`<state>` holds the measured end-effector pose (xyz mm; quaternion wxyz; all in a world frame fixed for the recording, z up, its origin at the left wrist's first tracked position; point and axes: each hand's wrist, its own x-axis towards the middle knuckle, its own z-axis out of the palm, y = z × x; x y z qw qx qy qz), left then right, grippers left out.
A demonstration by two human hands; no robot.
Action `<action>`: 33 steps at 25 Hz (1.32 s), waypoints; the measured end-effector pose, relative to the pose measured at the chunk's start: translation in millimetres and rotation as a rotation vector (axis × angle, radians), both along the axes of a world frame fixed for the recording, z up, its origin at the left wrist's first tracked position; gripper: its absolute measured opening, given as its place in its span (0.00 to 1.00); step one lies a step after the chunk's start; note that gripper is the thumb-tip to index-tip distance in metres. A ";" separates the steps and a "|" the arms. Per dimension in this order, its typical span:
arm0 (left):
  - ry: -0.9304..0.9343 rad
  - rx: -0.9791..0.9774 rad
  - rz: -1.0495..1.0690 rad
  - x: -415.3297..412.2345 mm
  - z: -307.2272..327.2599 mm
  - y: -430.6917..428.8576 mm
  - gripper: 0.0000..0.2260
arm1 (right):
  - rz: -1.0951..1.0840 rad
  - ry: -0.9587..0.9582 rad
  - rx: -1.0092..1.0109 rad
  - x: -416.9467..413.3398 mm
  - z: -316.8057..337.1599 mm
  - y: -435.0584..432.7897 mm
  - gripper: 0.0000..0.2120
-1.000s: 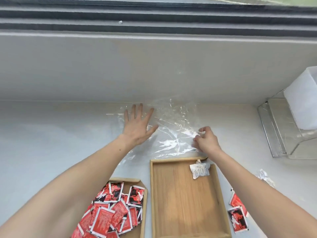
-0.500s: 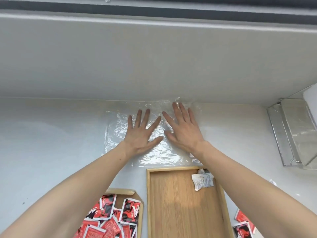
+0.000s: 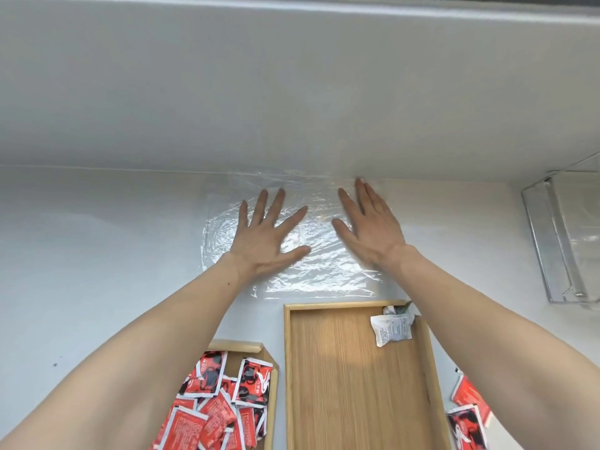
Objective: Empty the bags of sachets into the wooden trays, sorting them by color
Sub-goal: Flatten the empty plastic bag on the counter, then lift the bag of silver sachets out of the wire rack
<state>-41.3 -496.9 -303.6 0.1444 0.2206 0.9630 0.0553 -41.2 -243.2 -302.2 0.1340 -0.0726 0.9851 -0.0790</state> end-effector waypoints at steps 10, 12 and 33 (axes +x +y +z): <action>0.187 0.079 0.028 51.2 68.5 -4.2 0.29 | 0.069 0.153 0.036 68.5 72.2 3.3 0.30; 0.205 0.075 0.006 76.9 86.1 -3.9 0.30 | 0.058 0.179 0.069 102.0 91.2 4.8 0.30; 0.346 0.339 -0.473 252.3 223.2 163.2 0.27 | -0.345 0.449 0.230 357.7 214.8 108.3 0.28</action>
